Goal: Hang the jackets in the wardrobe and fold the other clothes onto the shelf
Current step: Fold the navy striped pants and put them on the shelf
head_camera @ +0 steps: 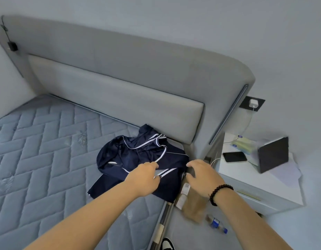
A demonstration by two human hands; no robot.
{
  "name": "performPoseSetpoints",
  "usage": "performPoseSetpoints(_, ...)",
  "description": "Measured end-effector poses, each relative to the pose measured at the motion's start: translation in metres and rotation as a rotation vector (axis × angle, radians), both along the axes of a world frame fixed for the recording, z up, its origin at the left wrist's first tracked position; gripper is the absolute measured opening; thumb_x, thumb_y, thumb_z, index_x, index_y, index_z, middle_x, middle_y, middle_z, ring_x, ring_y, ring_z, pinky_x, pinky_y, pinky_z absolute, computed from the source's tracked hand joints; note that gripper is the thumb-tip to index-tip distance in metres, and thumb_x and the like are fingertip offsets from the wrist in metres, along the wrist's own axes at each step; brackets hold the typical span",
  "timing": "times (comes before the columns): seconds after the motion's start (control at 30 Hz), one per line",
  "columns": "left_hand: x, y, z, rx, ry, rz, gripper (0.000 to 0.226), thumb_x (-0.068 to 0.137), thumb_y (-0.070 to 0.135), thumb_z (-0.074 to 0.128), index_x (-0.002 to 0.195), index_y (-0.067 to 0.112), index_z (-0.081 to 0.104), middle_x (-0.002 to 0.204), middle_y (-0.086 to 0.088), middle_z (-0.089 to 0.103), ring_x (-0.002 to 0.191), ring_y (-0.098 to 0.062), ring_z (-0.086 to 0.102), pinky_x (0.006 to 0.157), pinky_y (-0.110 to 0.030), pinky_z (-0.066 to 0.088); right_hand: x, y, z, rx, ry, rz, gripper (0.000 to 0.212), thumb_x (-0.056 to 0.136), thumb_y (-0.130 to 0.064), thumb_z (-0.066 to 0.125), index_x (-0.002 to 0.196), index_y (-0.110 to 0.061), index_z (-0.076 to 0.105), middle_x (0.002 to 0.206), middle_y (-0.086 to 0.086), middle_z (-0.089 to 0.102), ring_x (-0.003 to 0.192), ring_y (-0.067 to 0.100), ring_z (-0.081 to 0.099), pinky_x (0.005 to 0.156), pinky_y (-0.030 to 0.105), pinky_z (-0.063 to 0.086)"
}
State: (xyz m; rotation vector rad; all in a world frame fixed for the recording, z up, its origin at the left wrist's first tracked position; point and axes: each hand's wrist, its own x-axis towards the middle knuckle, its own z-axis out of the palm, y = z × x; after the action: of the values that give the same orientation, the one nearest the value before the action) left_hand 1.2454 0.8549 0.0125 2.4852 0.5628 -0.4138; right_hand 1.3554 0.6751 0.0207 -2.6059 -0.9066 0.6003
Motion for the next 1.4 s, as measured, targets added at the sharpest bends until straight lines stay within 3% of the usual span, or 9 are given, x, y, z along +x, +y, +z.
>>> performPoseSetpoints(0.43, 0.111, 0.101, -0.148, -0.253, 0.117, 0.308, 0.048, 0.096, 0.025, 0.048, 0.142, 0.017, 0.037, 0.136, -0.003, 0.049, 0.095, -0.016, 0.06, 0.081, -0.03, 0.052, 0.159, 0.173, -0.197, 0.096, 0.556, -0.288, 0.039, 0.087, -0.02, 0.061, 0.125, -0.013, 0.054, 0.12, 0.001, 0.062, 0.107, 0.016, 0.056, 0.092, 0.026, 0.044)
performPoseSetpoints(0.53, 0.126, 0.117, -0.175, -0.256, 0.111, 0.334, 0.048, 0.096, 0.023, 0.048, 0.143, 0.016, 0.038, 0.138, -0.003, 0.05, 0.114, -0.018, 0.054, 0.091, -0.028, 0.047, 0.187, 0.214, -0.241, 0.141, 0.622, -0.359, 0.038, 0.084, -0.015, 0.061, 0.122, -0.014, 0.053, 0.114, 0.005, 0.06, 0.101, 0.021, 0.058, 0.09, 0.03, 0.046)
performPoseSetpoints(0.67, 0.136, 0.134, -0.203, -0.255, 0.1, 0.361, 0.049, 0.097, 0.024, 0.05, 0.143, 0.016, 0.038, 0.144, -0.004, 0.046, 0.132, -0.018, 0.043, 0.097, -0.02, 0.035, 0.205, 0.257, -0.29, 0.18, 0.863, -0.489, 0.042, 0.085, 0.001, 0.057, 0.077, -0.031, 0.031, 0.073, 0.003, 0.043, 0.052, 0.013, 0.037, 0.044, 0.021, 0.035)
performPoseSetpoints(0.8, 0.132, 0.145, -0.218, -0.254, 0.095, 0.413, 0.048, 0.097, 0.026, 0.05, 0.143, 0.019, 0.04, 0.144, 0.0, 0.047, 0.131, -0.016, 0.045, 0.098, -0.02, 0.036, 0.199, 0.28, -0.317, 0.122, 0.828, -0.443, 0.042, 0.079, -0.004, 0.066, 0.116, -0.013, 0.048, 0.1, 0.015, 0.055, 0.077, 0.021, 0.057, 0.066, 0.031, 0.051)
performPoseSetpoints(0.9, 0.131, 0.149, -0.221, -0.229, 0.085, 0.434, 0.047, 0.097, 0.028, 0.051, 0.142, 0.021, 0.041, 0.142, 0.002, 0.049, 0.128, -0.015, 0.047, 0.093, -0.018, 0.035, 0.203, 0.285, -0.316, 0.011, 0.573, -0.377, 0.031, 0.081, -0.015, 0.068, 0.108, -0.007, 0.056, 0.113, 0.014, 0.06, 0.108, 0.032, 0.058, 0.092, 0.037, 0.049)
performPoseSetpoints(0.97, 0.131, 0.15, -0.217, -0.223, 0.071, 0.445, 0.046, 0.096, 0.029, 0.051, 0.141, 0.022, 0.042, 0.141, 0.003, 0.049, 0.126, -0.015, 0.048, 0.091, -0.018, 0.035, 0.204, 0.285, -0.302, 0.086, 0.582, -0.401, 0.013, 0.085, -0.009, 0.062, 0.075, -0.01, 0.053, 0.095, 0.016, 0.064, 0.093, 0.032, 0.067, 0.079, 0.035, 0.055)
performPoseSetpoints(1.07, 0.131, 0.147, -0.203, -0.221, 0.045, 0.444, 0.047, 0.096, 0.028, 0.051, 0.141, 0.022, 0.041, 0.14, 0.004, 0.049, 0.125, -0.013, 0.048, 0.09, -0.018, 0.034, 0.206, 0.277, -0.28, 0.184, 0.556, -0.362, 0.042, 0.088, -0.002, 0.051, 0.058, -0.017, 0.027, 0.062, 0.002, 0.043, 0.056, 0.02, 0.068, 0.046, 0.023, 0.046)
performPoseSetpoints(1.23, 0.13, 0.139, -0.166, -0.26, 0.004, 0.458, 0.055, 0.096, 0.024, 0.053, 0.146, 0.018, 0.033, 0.144, 0.0, 0.046, 0.129, -0.015, 0.046, 0.091, -0.018, 0.035, 0.202, 0.255, -0.206, 0.288, 0.497, -0.193, 0.038, 0.089, -0.011, 0.053, 0.06, -0.018, 0.03, 0.058, 0.0, 0.038, 0.054, 0.015, 0.07, 0.055, 0.033, 0.041)
performPoseSetpoints(1.4, 0.125, 0.128, -0.111, -0.238, -0.091, 0.417, 0.058, 0.092, 0.022, 0.057, 0.145, 0.017, 0.032, 0.142, -0.001, 0.048, 0.128, -0.018, 0.047, 0.09, -0.022, 0.036, 0.183, 0.225, -0.117, 0.377, 0.403, -0.095, 0.033, 0.091, -0.014, 0.052, 0.063, -0.015, 0.036, 0.055, 0.001, 0.041, 0.045, 0.008, 0.065, 0.044, 0.023, 0.037)
